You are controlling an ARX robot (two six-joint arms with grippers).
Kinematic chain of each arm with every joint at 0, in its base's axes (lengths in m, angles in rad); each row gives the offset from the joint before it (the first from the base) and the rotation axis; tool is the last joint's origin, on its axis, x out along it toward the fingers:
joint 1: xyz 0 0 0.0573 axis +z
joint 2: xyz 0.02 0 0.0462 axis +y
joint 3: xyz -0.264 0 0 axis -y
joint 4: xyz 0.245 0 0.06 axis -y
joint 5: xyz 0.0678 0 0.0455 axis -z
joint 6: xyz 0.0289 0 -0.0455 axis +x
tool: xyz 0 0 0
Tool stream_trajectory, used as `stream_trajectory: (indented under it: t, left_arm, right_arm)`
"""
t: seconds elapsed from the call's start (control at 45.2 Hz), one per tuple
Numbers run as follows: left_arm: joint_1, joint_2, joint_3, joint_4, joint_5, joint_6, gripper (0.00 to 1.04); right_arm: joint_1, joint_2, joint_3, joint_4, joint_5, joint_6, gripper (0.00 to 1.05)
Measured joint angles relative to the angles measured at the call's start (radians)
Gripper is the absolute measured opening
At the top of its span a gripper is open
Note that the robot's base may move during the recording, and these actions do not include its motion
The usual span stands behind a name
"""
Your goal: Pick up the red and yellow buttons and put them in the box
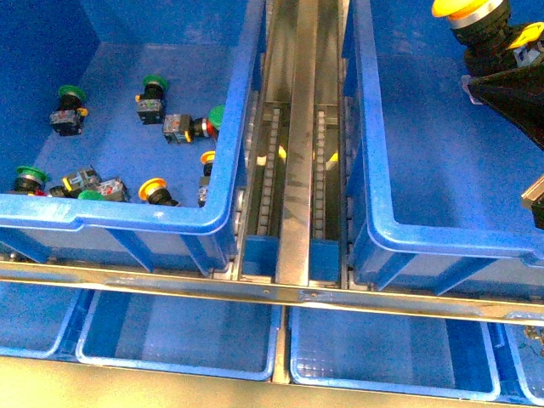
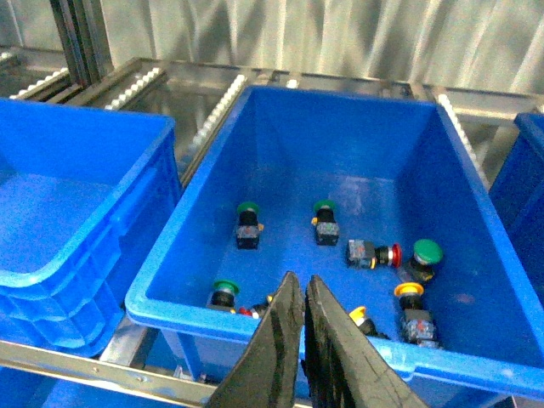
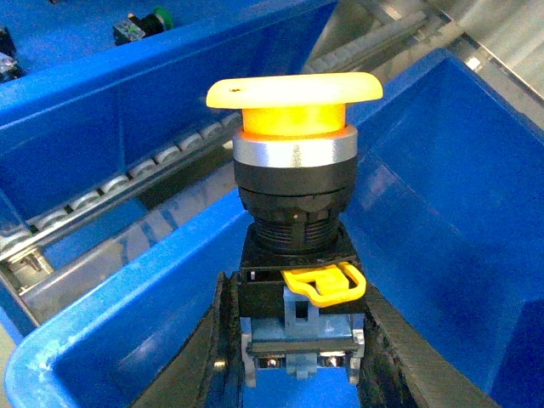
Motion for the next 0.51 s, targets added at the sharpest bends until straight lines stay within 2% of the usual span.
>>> stream_trajectory:
  t: [0.287, 0.42, 0.508]
  left_arm:
    - [0.0, -0.003, 0.0, -0.002, -0.005, 0.0, 0.03]
    - [0.0, -0.003, 0.0, -0.002, -0.003, 0.0, 0.03]
    - [0.0, -0.004, 0.0, -0.002, -0.002, 0.0, 0.03]
  right_arm:
    - [0.046, -0.074, -0.002, -0.068, 0.05, 0.005, 0.26]
    - [0.06, -0.079, 0.016, -0.094, 0.137, 0.011, 0.26]
    - [0.114, -0.079, 0.033, -0.098, 0.2, 0.031, 0.26]
